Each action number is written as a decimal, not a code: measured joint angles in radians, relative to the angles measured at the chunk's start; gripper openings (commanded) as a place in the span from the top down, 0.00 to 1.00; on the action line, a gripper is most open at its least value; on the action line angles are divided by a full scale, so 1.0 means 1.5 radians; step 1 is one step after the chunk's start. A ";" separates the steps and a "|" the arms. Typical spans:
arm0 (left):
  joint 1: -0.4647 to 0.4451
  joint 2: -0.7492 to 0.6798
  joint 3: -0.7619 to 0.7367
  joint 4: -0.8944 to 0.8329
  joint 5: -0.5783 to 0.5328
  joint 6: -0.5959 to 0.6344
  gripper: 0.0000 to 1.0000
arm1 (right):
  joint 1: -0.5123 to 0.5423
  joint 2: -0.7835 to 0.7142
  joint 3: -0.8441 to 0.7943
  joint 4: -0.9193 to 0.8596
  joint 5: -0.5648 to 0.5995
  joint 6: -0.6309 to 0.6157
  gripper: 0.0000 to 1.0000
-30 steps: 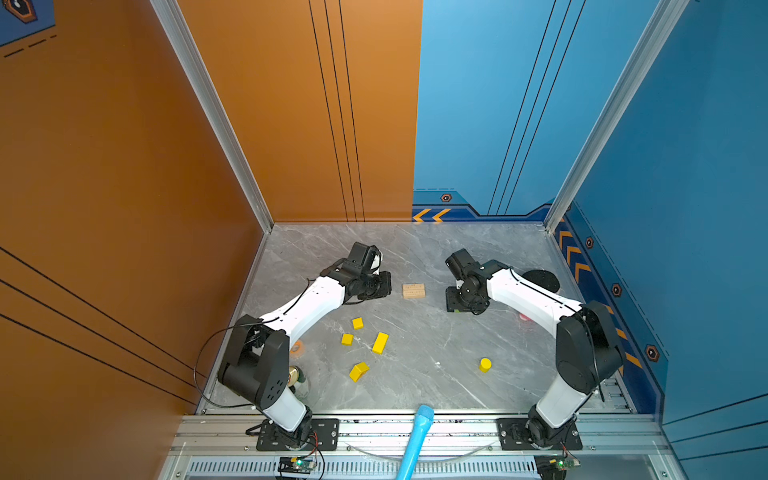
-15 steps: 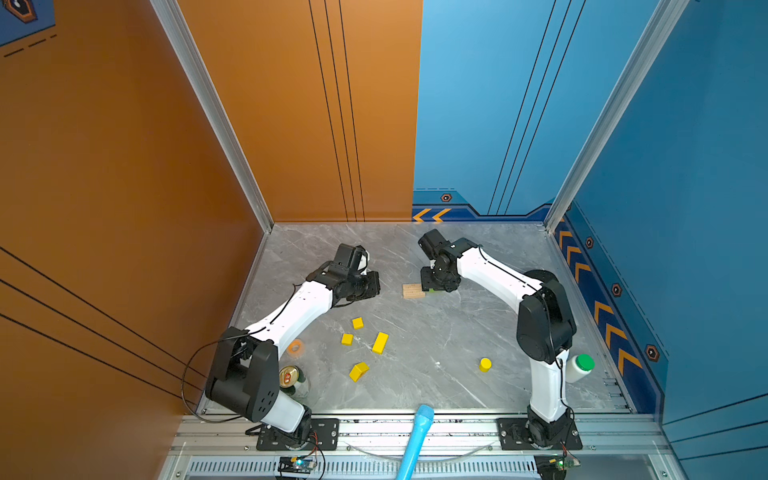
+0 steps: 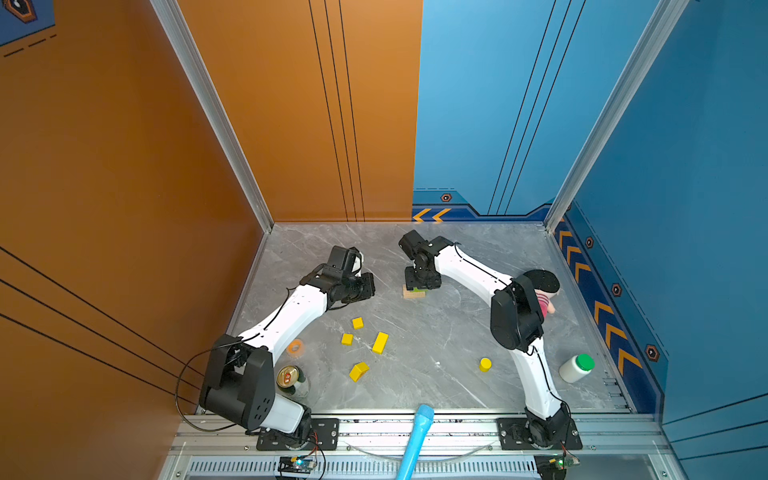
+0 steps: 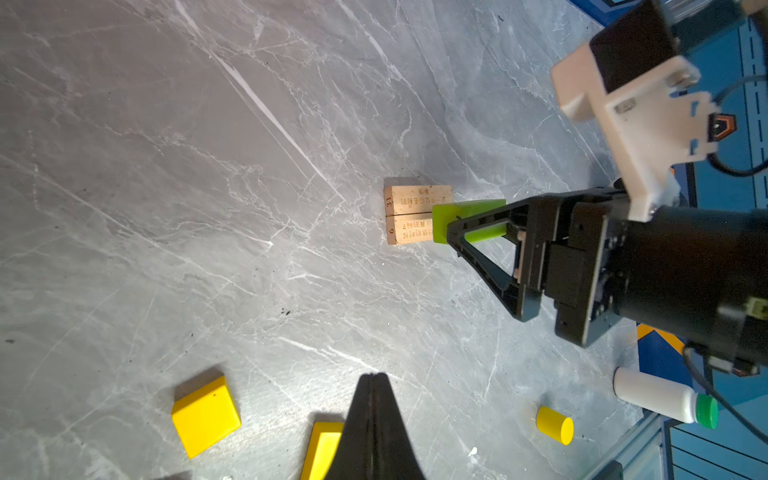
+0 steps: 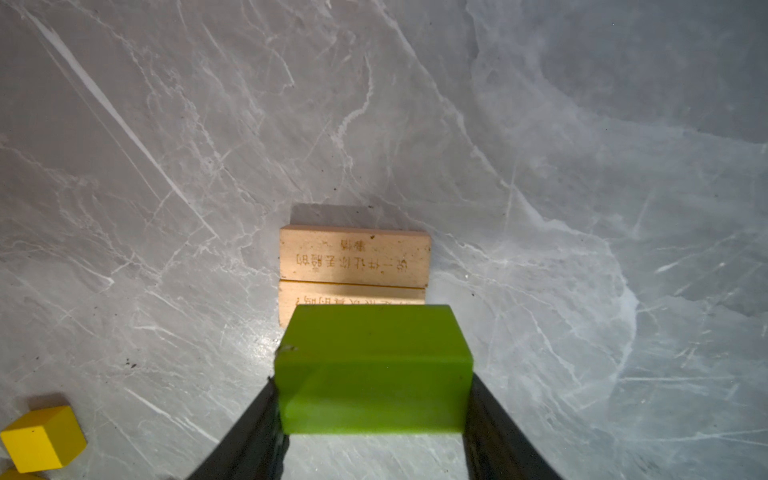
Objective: Build the wood block tower
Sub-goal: 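Carry the lime-green block with the right gripper over the wooden blocks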
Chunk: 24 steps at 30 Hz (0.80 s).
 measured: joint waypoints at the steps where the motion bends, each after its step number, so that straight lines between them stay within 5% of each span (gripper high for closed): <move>1: 0.000 -0.001 0.000 0.000 0.000 0.001 0.94 | 0.002 0.004 0.008 -0.004 0.005 0.001 0.48; 24: 0.010 -0.020 -0.011 0.000 0.000 0.012 0.94 | 0.018 0.049 0.049 -0.022 0.025 0.019 0.48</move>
